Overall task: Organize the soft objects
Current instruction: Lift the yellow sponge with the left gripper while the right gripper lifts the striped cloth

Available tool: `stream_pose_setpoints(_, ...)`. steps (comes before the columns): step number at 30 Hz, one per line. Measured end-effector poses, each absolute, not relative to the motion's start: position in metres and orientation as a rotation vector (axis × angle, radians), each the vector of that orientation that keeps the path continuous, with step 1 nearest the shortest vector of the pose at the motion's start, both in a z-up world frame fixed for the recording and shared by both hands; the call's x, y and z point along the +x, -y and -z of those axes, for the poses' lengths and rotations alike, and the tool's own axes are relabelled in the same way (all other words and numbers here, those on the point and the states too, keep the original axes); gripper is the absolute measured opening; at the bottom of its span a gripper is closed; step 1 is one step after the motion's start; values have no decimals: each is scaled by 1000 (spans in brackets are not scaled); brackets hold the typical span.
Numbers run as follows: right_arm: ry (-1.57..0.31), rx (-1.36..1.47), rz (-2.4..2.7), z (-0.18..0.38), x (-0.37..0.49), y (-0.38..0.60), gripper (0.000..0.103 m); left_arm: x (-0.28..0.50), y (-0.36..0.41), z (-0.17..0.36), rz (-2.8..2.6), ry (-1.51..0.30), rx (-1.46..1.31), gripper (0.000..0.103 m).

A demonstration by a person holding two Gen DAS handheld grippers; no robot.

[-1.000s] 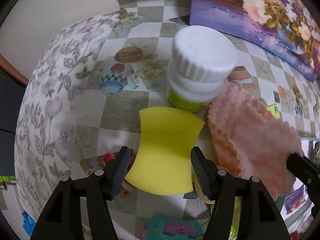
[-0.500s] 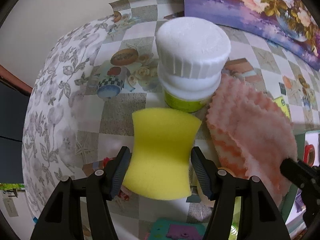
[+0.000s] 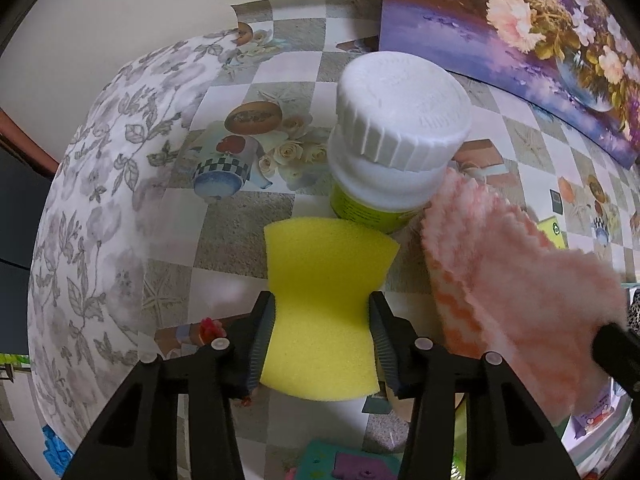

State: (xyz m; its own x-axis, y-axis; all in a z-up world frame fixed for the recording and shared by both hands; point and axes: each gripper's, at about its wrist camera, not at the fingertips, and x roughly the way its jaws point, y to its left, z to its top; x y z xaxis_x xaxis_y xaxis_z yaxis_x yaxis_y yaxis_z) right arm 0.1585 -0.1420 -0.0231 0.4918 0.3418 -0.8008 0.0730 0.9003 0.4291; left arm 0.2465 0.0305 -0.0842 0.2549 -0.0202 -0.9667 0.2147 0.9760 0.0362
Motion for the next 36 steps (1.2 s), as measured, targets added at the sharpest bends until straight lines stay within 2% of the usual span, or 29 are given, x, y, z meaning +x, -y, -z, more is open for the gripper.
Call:
stream_pose_setpoints(8, -952, 464, -190, -19, 146, 148, 8, 243, -39, 55, 143, -1250, 126, 48)
stream_pose_setpoints(23, -663, 480, -149, -126, 78, 201, 8, 198, -36, -51, 145, -1004, 137, 48)
stream_pose_setpoints(30, -583, 515, -29, -152, 42, 254, 8, 168, -4, -88, 183, -909, 183, 48)
stream_pose_setpoints(36, -573, 579, 93, -146, 9, 304, 8, 141, 54, -92, 298, -891, 263, 48)
